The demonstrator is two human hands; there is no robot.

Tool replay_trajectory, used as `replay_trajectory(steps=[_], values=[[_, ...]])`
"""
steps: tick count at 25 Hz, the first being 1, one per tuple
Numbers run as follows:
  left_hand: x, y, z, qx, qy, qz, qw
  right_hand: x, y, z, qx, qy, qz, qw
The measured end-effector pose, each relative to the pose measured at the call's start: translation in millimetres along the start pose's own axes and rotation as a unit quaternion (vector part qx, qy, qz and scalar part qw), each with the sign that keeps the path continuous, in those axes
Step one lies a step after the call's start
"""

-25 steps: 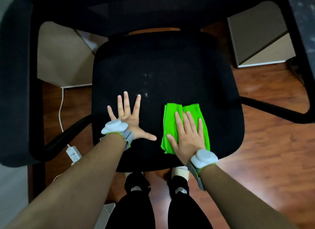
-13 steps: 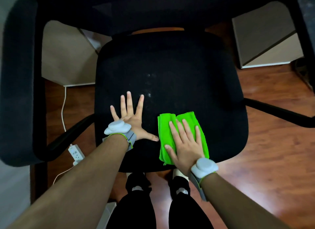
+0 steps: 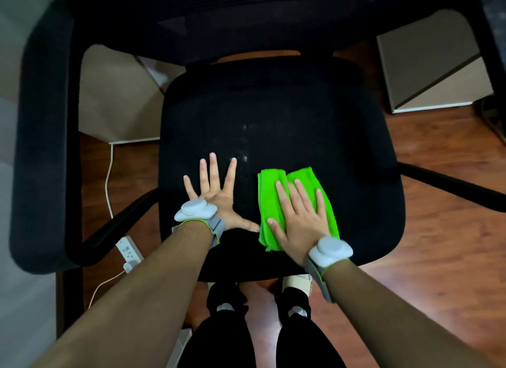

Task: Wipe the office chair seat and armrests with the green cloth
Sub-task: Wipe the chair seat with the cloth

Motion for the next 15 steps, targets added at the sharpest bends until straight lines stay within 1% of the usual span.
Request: replay_trajectory(steps=[3, 5, 7, 8, 9, 12, 15], values=[[1.3, 0.0, 1.2, -0.001, 0.003, -0.005, 1.0, 2.0, -6.0, 25.1, -0.002, 0.016, 0.011, 1.0], [1.0, 0.9, 1.0, -0.006, 0.002, -0.005, 1.0, 2.5, -3.4, 3.9, -0.004, 0.011, 0.015, 1.0], [0.2, 2.0, 1.1, -0.012, 0.0, -0.005, 1.0, 4.7, -2.6, -18.8, -0.012, -0.005, -0.002, 1.0], [0.7, 2.4, 2.1, -0.014, 0.001, -0.006, 1.0, 10.7, -2.4, -15.9, -0.012, -0.006, -0.016, 1.0], [1.1, 2.8, 3.0, -0.015, 0.001, -0.007, 1.0, 18.0, -4.7, -3.1, -0.007, 0.003, -0.024, 1.0], [-1.0, 2.8, 3.5, -0.011, -0.002, -0.008, 1.0, 32.9, -16.6, 31.5, 0.007, 0.058, 0.002, 0.998], [-1.6, 2.6, 1.8, -0.009, 0.002, -0.006, 1.0, 30.1, -14.2, -0.1, 0.01, 0.056, -0.013, 0.998]])
Point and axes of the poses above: each hand's wrist, its own z-axis towards the middle knuckle, its own y-axis out of the palm, x = y × z, the point moved 7 cm from there along z, towards the middle knuckle, and after that the axes turned 10 degrees about z, right-handed, at the moved point
